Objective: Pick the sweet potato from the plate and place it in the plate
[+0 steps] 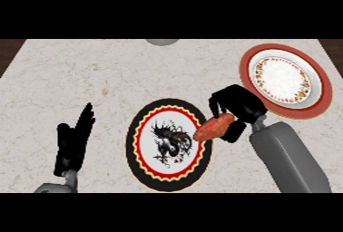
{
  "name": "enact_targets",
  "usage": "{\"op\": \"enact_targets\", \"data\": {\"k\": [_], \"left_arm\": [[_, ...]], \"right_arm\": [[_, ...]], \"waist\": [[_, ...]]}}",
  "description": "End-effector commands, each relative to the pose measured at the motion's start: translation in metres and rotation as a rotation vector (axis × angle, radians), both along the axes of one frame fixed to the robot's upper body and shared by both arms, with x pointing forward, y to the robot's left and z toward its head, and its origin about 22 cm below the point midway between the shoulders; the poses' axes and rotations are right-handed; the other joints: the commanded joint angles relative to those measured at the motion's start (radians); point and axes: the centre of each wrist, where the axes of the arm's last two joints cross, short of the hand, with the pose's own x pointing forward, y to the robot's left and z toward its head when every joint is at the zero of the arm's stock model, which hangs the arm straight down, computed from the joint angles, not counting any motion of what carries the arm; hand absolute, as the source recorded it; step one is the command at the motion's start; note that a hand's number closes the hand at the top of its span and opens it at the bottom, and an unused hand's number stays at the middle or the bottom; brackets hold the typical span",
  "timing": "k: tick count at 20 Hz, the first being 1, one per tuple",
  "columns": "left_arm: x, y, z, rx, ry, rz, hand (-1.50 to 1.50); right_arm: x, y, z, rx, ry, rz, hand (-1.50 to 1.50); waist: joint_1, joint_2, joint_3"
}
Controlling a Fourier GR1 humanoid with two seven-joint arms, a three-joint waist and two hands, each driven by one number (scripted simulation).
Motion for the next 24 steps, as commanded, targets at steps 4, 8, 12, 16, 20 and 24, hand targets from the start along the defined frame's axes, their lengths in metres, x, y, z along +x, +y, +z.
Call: {"op": "enact_targets", "data": {"k": [4, 8, 12, 16, 20, 24], "left_arm": [[0.006, 0.008, 0.005, 0.021, -0.004, -0.011, 0.0], [-0.008, 0.012, 0.004, -0.008, 0.001, 0.022, 0.0], [-0.007, 0.008, 0.009, -0.011, -0.008, -0.013, 0.0], [0.003, 0.024, 0.006, 0.006, 0.014, -0.012, 0.0], [-0.01, 0.005, -0.008, -0.008, -0.012, -0.013, 0.0], [0.009, 0.001, 0.011, -0.006, -0.013, -0.017, 0.0]], "right_arm": [[-0.007, -0.061, 0.05, 0.089, -0.207, -0.106, 1.5], [-0.013, -0.08, 0.079, 0.247, -0.367, -0.243, 1.5], [-0.012, -0.099, 0.094, 0.264, -0.438, -0.368, 1.5], [0.001, -0.128, 0.106, 0.26, -0.426, -0.464, 1.5], [0.017, -0.142, 0.115, 0.271, -0.382, -0.518, 1.5], [0.043, -0.15, 0.093, 0.257, -0.37, -0.564, 1.5]], "waist": [[-0.001, -0.001, -0.001], [-0.004, -0.006, -0.001], [0.009, 0.0, -0.001], [0.013, 0.003, -0.001], [0.016, 0.002, -0.001], [0.021, 0.005, 0.0]]}}
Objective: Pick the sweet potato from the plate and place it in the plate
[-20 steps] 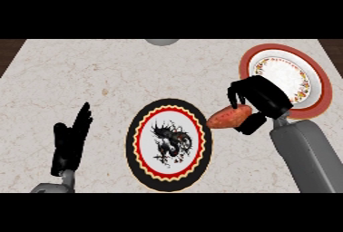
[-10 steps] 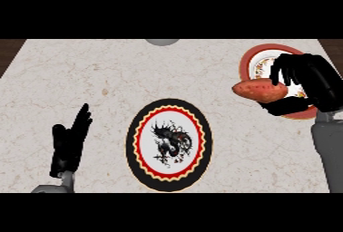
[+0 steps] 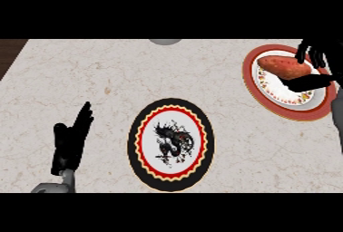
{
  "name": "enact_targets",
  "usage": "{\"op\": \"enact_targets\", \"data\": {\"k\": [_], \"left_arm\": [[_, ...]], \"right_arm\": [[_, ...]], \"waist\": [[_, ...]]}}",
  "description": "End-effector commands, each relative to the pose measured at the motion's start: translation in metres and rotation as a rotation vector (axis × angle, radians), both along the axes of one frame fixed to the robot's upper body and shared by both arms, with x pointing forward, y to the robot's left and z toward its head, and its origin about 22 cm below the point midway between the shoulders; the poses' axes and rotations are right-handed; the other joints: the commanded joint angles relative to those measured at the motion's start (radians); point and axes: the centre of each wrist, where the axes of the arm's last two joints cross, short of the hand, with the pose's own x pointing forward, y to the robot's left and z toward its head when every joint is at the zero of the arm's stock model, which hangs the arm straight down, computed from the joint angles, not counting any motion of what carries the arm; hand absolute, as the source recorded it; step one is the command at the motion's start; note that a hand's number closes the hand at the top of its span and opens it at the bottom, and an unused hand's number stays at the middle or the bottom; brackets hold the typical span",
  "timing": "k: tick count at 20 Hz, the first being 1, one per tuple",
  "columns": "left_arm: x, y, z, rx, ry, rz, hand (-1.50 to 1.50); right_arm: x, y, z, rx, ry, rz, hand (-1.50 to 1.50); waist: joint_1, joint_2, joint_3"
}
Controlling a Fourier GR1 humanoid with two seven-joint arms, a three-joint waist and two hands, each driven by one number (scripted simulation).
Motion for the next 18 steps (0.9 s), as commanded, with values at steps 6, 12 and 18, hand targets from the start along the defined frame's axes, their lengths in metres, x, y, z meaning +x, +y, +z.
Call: {"op": "enact_targets", "data": {"k": [6, 12, 18], "left_arm": [[-0.004, -0.01, 0.014, -0.011, 0.012, 0.0, 0.0], [0.001, -0.014, 0.0, -0.014, -0.001, -0.027, 0.0], [0.016, -0.023, 0.016, -0.013, -0.011, -0.03, 0.0]], "right_arm": [[0.04, -0.01, -0.018, -0.063, 0.075, -0.043, 1.5], [0.044, -0.058, -0.042, -0.083, 0.265, -0.059, 1.5], [0.038, -0.065, -0.07, -0.153, 0.497, -0.023, 1.5]], "waist": [[0.007, 0.001, 0.0], [0.031, 0.012, 0.001], [0.043, 0.02, 0.002]]}}
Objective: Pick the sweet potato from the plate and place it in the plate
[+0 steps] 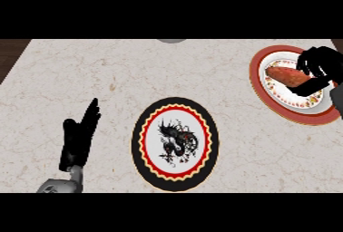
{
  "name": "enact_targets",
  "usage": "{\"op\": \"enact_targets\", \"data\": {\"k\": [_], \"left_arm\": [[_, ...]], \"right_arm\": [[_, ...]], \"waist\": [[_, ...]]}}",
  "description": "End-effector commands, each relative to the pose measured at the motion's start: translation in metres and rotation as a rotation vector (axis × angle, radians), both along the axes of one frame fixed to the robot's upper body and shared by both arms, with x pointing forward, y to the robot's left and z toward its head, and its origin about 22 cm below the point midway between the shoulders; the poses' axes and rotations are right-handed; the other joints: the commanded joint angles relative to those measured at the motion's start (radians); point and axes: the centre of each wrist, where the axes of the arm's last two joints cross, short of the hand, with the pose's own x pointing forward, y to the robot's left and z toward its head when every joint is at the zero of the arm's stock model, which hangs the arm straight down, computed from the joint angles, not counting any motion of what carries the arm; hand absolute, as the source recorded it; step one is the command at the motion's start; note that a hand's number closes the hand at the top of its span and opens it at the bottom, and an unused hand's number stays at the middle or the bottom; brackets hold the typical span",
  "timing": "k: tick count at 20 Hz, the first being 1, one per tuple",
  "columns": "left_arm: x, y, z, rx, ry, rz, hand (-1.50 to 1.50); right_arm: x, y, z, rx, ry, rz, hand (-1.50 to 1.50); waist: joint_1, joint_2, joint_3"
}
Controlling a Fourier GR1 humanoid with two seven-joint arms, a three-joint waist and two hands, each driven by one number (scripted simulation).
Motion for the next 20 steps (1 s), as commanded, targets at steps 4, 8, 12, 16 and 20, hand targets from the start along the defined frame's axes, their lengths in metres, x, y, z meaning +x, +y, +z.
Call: {"op": "enact_targets", "data": {"k": [4, 8, 12, 16, 20], "left_arm": [[0.002, 0.011, 0.006, 0.013, 0.009, -0.01, 0.0], [0.0, 0.003, 0.001, -0.011, -0.002, -0.018, 0.0], [-0.001, 0.013, 0.008, 0.002, -0.002, -0.001, 0.0], [0.005, 0.01, 0.01, 0.002, -0.009, 0.009, 0.0], [0.007, 0.003, 0.005, 0.003, -0.007, -0.009, 0.0]], "right_arm": [[-0.008, -0.019, -0.018, 0.003, 0.174, 0.106, -1.5], [-0.006, -0.029, -0.002, 0.159, 0.066, 0.182, -1.5], [-0.001, -0.033, 0.016, 0.517, -0.092, 0.219, -1.5], [-0.009, -0.052, 0.022, 0.769, -0.135, 0.154, -1.5], [-0.032, -0.084, 0.014, 0.842, -0.097, 0.154, -1.5]], "waist": [[-0.005, -0.003, 0.0], [0.007, 0.003, 0.002], [-0.002, -0.004, 0.003], [0.0, 0.004, 0.003], [-0.002, 0.006, 0.003]]}}
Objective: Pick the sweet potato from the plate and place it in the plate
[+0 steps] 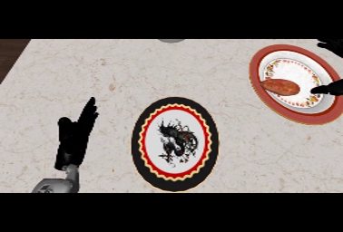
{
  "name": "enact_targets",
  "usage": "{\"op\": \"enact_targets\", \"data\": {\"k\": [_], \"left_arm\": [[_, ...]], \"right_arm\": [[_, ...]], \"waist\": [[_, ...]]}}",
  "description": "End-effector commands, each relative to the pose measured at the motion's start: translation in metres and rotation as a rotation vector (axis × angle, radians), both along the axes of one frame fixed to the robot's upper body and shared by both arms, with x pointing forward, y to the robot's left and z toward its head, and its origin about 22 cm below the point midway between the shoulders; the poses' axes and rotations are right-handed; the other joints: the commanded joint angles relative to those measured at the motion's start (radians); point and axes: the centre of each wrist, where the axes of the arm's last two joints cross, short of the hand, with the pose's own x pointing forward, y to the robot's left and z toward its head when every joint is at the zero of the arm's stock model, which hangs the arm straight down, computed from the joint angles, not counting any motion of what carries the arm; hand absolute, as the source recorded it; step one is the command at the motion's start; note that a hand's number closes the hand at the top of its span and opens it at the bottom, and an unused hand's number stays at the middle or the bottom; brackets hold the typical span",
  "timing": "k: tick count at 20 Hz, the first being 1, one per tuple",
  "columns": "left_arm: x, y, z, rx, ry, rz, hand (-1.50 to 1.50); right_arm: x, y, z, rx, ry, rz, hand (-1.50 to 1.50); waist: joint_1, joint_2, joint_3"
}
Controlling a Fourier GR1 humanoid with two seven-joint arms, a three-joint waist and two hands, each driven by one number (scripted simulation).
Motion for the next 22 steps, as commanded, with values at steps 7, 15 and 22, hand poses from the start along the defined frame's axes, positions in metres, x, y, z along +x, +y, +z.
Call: {"op": "enact_targets", "data": {"k": [7, 15, 22], "left_arm": [[0.001, 0.005, -0.004, -0.015, 0.003, -0.013, 0.0], [0.0, 0.003, 0.001, 0.001, -0.014, 0.01, 0.0], [0.007, 0.012, -0.001, -0.012, -0.017, 0.0, 0.0]], "right_arm": [[-0.027, -0.027, -0.021, 0.185, -0.012, 0.055, -1.5], [-0.032, -0.029, -0.028, 0.165, -0.034, 0.084, -1.5], [-0.034, -0.03, -0.03, 0.052, -0.005, 0.005, -1.5]], "waist": [[0.014, 0.007, 0.002], [0.008, -0.001, 0.001], [0.014, 0.005, 0.001]]}}
